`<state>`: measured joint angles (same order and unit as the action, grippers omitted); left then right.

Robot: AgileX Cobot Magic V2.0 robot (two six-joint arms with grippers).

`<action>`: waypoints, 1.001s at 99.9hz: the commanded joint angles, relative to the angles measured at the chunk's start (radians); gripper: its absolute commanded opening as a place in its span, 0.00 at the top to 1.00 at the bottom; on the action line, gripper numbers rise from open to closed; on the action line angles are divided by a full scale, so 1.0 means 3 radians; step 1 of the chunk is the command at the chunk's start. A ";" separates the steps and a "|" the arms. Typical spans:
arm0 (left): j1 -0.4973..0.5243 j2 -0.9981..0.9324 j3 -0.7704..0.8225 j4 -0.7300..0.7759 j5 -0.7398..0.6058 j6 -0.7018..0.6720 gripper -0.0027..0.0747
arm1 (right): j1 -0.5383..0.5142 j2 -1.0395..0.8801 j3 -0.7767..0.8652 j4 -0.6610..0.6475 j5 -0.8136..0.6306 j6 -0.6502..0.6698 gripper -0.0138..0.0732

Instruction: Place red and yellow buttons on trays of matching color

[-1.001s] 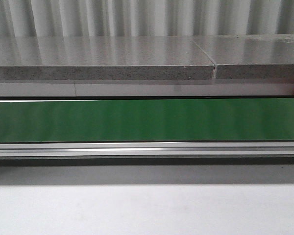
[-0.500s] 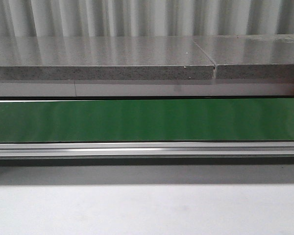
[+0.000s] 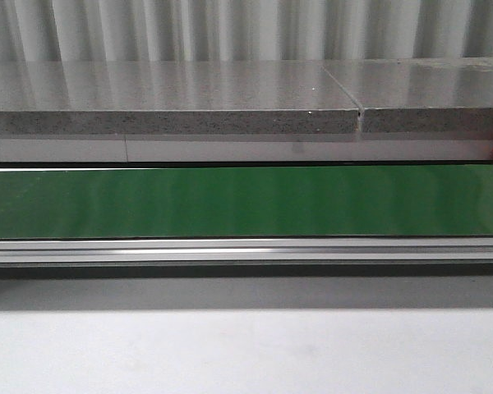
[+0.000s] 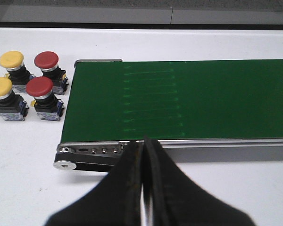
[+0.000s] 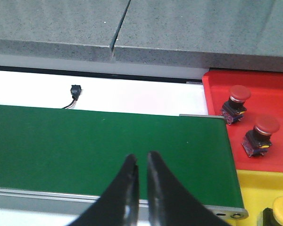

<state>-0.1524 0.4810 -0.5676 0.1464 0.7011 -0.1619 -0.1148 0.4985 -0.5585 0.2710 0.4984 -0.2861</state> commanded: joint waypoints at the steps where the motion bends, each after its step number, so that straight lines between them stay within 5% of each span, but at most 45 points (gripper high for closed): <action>1: -0.0039 0.0011 -0.0096 0.0010 -0.0218 -0.0010 0.99 | 0.0004 -0.0008 -0.0083 0.0003 -0.0189 -0.0042 0.92; 83: -0.0039 0.0011 -0.0096 0.0032 -0.0214 -0.0010 0.98 | 0.0004 -0.0008 -0.0083 0.0011 -0.0181 -0.0042 0.92; 93: -0.0039 0.0011 -0.0096 0.0032 -0.0201 -0.0010 0.85 | 0.0004 -0.0008 -0.0083 0.0011 -0.0181 -0.0042 0.92; 100: -0.0039 0.0011 -0.0096 0.0032 -0.0201 -0.0010 0.65 | 0.0004 -0.0008 -0.0083 0.0011 -0.0178 -0.0042 0.92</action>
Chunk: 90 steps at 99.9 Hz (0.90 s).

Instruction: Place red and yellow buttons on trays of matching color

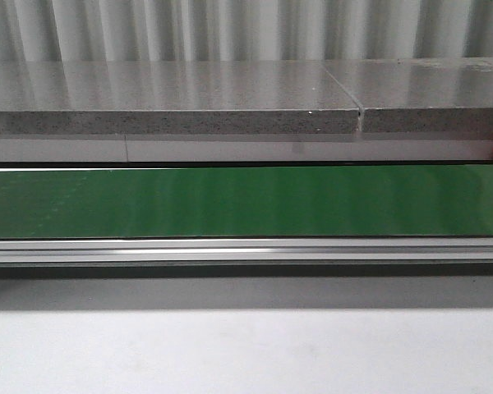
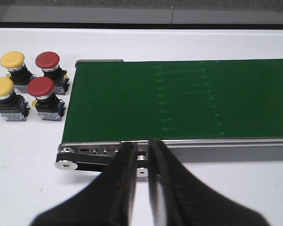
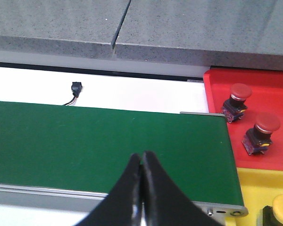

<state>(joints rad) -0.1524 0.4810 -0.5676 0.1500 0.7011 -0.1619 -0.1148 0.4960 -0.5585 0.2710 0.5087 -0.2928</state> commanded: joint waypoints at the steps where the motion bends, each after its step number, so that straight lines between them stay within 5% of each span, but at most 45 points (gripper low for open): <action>1: -0.0039 0.0011 -0.0096 0.0020 -0.0193 -0.0010 0.59 | 0.0004 0.0001 -0.0083 0.0011 -0.0213 -0.0020 0.92; 12: -0.0039 0.0011 -0.0096 0.0020 -0.0152 -0.0010 0.17 | 0.0004 0.0001 -0.0083 0.0011 -0.0213 -0.0020 0.92; 19: -0.0039 0.0011 -0.0096 0.0020 -0.0134 -0.0010 0.03 | 0.0004 0.0001 -0.0083 0.0011 -0.0213 -0.0020 0.92; 40: -0.0032 0.0026 -0.0096 0.0125 -0.0159 -0.0104 0.15 | 0.0004 0.0001 -0.0083 0.0011 -0.0213 -0.0020 0.92; 62: 0.0172 0.0454 -0.0138 0.1080 -0.0136 -0.1204 0.15 | 0.0004 0.0001 -0.0083 0.0011 -0.0213 -0.0020 0.92; 90: 0.0538 0.1590 -0.0760 0.0988 -0.0299 -0.1251 0.15 | 0.0004 0.0001 -0.0083 0.0011 -0.0213 -0.0020 0.92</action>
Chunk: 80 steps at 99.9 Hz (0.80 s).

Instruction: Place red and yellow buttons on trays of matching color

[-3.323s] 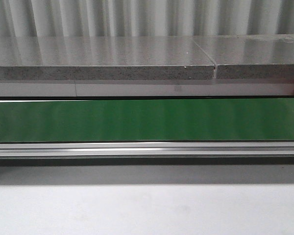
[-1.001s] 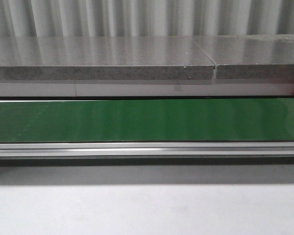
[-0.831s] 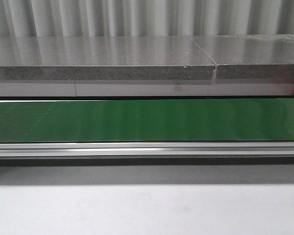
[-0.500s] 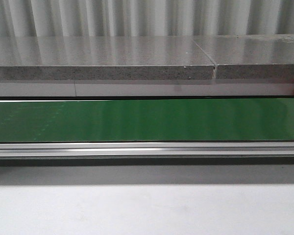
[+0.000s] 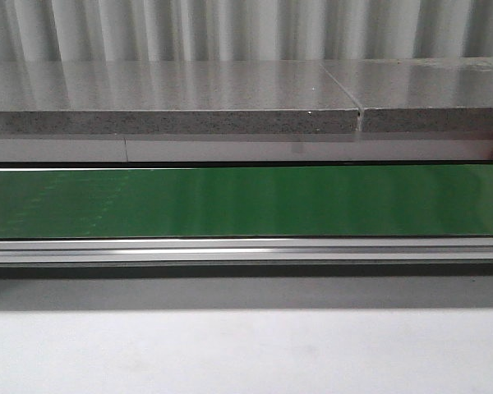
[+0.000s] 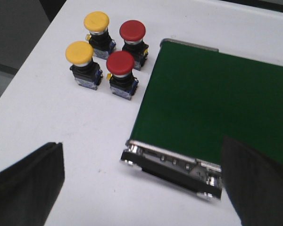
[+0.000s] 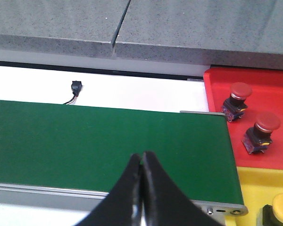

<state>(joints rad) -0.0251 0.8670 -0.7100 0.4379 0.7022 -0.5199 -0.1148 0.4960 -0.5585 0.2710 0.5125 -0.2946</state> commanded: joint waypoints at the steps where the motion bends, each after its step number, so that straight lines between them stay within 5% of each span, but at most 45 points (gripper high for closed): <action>1: 0.0138 0.0333 -0.0320 0.0013 -0.0319 -0.0058 0.15 | 0.0004 0.0001 -0.0083 0.0011 -0.0222 -0.0014 0.92; 33: 0.0622 0.1448 -0.0779 -0.0275 -0.0413 -0.0057 0.17 | 0.0004 0.0001 -0.0083 0.0011 -0.0222 -0.0014 0.92; 80: 0.0812 0.2142 -0.0903 -0.0365 -0.0780 -0.0057 0.17 | 0.0004 0.0001 -0.0083 0.0011 -0.0222 -0.0014 0.92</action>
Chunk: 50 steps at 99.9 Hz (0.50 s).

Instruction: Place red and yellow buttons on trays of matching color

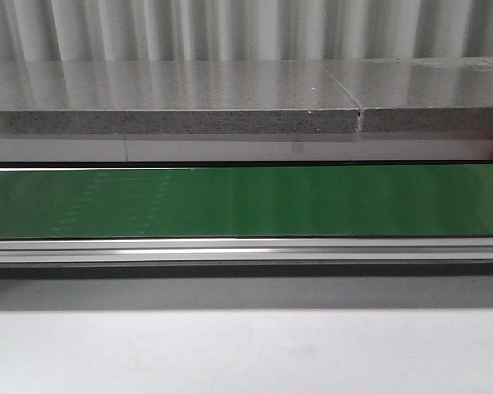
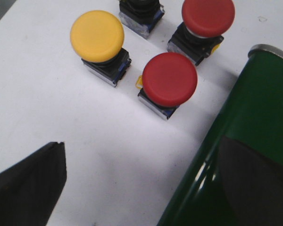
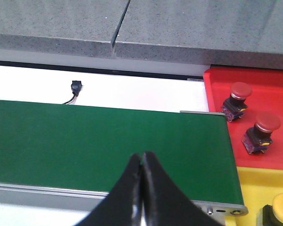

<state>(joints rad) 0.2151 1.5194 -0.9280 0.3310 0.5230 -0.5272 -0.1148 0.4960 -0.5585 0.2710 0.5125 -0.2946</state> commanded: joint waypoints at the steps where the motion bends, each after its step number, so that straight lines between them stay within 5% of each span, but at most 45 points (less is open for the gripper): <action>1: 0.0012 -0.0021 -0.0183 -0.0008 -0.0183 -0.0032 0.17 | 0.0004 0.0001 -0.0083 0.0011 -0.0222 -0.0014 0.92; 50: 0.0012 0.0399 -0.0486 -0.0008 -0.0248 -0.0027 0.17 | 0.0004 0.0001 -0.0083 0.0011 -0.0210 -0.0014 0.92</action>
<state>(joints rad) 0.2173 1.6480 -1.0276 0.3293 0.4953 -0.5272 -0.1148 0.4960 -0.5585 0.2710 0.5130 -0.2946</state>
